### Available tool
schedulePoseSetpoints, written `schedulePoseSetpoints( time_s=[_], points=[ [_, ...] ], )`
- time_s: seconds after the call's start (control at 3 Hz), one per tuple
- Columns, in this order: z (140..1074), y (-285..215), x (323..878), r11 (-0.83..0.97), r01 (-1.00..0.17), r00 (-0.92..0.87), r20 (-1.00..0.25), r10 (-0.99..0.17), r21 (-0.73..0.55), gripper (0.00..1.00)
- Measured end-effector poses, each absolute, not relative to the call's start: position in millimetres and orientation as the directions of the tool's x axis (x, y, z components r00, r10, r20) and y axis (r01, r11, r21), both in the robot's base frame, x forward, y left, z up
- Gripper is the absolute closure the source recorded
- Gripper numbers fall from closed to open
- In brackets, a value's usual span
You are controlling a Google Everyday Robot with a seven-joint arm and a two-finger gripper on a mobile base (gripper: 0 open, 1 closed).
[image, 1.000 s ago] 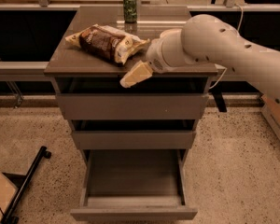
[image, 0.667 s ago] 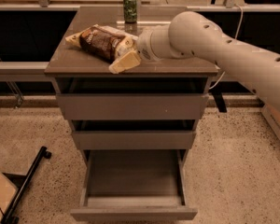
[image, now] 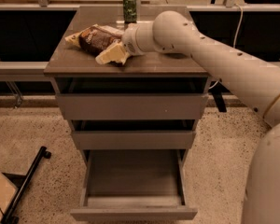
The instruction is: Place brown chip bag into bottom drawer
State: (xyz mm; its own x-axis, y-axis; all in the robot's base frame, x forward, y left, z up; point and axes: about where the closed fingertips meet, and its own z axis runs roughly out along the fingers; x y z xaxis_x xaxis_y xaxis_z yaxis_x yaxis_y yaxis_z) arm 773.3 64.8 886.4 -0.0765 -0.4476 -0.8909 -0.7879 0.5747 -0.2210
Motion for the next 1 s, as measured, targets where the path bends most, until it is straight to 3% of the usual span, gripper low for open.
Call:
schedulePoseSetpoints(
  time_s=[0.67,1.0],
  points=[
    [867,73,823,0.575,-0.794,-0.091,-0.896,-0.434,-0.197,0.02],
    [862,72,828,0.575,-0.795,-0.101,-0.894,-0.436,-0.191,0.26]
  ],
)
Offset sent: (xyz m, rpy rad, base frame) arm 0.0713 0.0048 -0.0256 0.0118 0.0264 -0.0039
